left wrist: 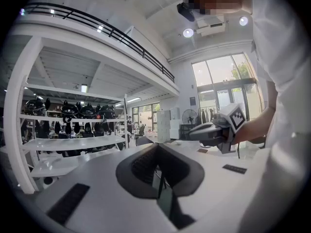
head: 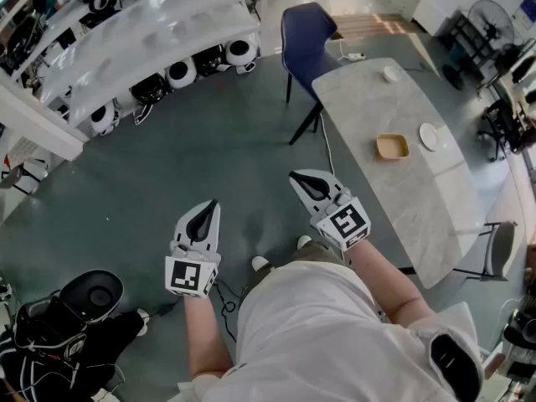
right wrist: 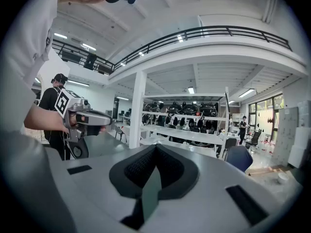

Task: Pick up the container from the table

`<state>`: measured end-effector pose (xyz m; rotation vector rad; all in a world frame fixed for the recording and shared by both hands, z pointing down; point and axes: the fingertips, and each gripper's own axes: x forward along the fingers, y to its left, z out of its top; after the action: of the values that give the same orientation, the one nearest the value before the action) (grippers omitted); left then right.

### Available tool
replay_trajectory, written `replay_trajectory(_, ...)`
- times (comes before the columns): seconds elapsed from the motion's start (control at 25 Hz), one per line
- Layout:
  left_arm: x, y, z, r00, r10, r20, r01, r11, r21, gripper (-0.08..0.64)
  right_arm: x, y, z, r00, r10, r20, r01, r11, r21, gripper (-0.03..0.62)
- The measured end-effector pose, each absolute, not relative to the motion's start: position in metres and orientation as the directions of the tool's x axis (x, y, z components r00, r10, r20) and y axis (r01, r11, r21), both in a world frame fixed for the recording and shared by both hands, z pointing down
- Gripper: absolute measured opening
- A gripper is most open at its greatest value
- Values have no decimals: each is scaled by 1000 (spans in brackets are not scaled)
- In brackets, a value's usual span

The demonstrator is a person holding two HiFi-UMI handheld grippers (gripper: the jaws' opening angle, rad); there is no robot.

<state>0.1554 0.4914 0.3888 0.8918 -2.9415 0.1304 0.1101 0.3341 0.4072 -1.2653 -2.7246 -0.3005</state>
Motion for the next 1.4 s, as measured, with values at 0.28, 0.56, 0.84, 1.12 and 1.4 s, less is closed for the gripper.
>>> replay_trajectory(0.28,163,529,404,-811,-580,76,-581,814,14,0,119,389,415,-633,740,228,774,614,155,9)
replay_trajectory(0.56,139,540,434,-811,-567,145,-564,824,65,0,105,390,428,-649,719,249,759,633,151,11)
replay_trajectory(0.84,75,523,444,-781,-594,194,-598,800,43,0,47,369,446,-701,669,249,713,674,195,9)
replay_trajectory(1.12,-20,456,440,-741,-626,243,-652,758,-34,0,-42,305,459,-747,627,221,659,743,116,11)
replay_trajectory(1.4,-119,372,417,-670,-685,287,-724,689,-46,0,-115,201,457,-824,523,218,546,836,55,11)
